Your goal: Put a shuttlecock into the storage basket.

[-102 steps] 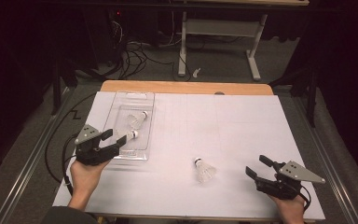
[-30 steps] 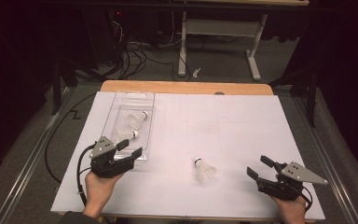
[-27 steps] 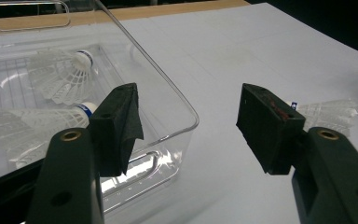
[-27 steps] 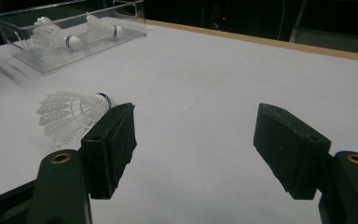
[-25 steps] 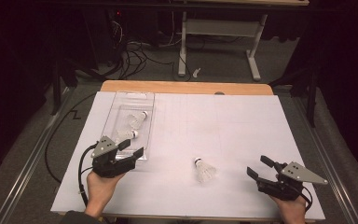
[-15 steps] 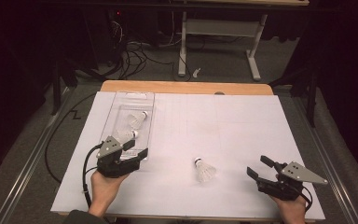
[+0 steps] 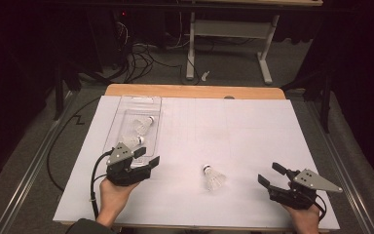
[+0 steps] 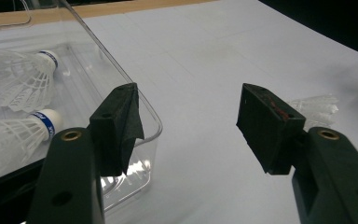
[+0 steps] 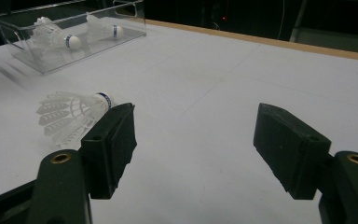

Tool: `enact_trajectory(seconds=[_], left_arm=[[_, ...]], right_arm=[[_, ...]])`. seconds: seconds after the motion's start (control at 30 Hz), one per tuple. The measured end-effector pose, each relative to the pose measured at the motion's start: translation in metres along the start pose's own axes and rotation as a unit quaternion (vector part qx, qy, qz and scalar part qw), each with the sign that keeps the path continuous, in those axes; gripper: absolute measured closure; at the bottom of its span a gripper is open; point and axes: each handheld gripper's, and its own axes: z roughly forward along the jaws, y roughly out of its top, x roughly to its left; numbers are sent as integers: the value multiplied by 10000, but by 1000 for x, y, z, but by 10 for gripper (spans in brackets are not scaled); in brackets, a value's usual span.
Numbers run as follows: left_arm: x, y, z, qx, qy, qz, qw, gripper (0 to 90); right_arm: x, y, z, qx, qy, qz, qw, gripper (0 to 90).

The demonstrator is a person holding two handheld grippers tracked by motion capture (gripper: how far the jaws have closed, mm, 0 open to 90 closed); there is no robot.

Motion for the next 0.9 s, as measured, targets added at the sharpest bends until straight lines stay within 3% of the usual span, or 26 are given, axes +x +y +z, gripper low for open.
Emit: enact_trajectory(seconds=[0.6,0.9], left_arm=[[-10,2,11,74,-182,110,9997,397],[-12,4,12,32,-299,40,9995,397]], right_arm=[[0,0,0,-6,1,2,10000,300],[0,0,0,-1,2,-4,10000,300]])
